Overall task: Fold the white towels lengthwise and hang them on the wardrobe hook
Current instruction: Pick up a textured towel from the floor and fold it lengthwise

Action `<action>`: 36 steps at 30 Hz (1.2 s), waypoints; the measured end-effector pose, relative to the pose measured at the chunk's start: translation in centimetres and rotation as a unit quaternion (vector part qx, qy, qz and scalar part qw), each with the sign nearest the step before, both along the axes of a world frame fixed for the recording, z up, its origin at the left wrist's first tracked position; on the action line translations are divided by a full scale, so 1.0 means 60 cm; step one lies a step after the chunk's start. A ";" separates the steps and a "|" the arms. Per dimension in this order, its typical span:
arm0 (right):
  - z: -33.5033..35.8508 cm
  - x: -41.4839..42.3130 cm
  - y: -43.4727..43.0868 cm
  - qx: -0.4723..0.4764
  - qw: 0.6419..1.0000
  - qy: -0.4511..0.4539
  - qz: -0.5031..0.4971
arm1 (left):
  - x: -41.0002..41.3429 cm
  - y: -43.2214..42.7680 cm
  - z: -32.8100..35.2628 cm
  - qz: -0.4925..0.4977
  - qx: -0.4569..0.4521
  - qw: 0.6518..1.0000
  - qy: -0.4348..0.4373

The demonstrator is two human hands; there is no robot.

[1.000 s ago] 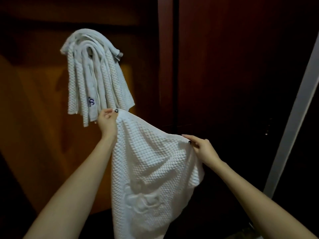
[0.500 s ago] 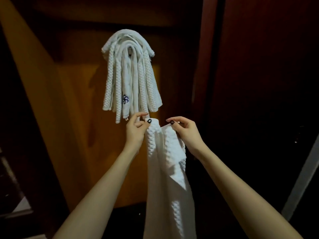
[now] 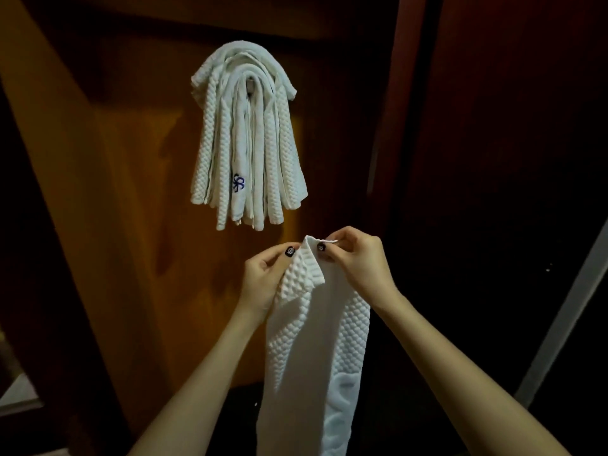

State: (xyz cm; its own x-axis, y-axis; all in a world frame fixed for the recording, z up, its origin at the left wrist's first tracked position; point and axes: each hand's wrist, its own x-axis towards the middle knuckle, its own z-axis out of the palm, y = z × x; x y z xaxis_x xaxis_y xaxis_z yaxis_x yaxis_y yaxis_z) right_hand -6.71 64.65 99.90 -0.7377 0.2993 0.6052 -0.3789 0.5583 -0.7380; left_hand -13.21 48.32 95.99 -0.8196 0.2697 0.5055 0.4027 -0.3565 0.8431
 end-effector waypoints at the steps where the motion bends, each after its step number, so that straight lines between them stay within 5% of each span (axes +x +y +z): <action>1: 0.000 -0.001 -0.001 -0.002 1.000 0.008 -0.003 | 0.002 0.002 -0.001 0.015 0.008 1.000 -0.005; 13: 0.012 -0.019 -0.020 0.128 0.982 0.054 -0.125 | 0.010 0.022 0.007 0.061 -0.111 0.988 0.085; 21: -0.021 -0.015 -0.011 0.125 0.983 0.111 -0.081 | 0.017 0.022 -0.011 0.082 -0.203 0.962 0.160; 29: -0.056 0.008 -0.007 0.078 0.990 0.115 -0.026 | 0.026 0.035 -0.026 0.126 -0.108 0.981 0.105; 36: -0.048 0.012 0.023 0.194 0.978 0.077 -0.016 | 0.025 0.042 -0.037 0.065 -0.035 0.997 0.024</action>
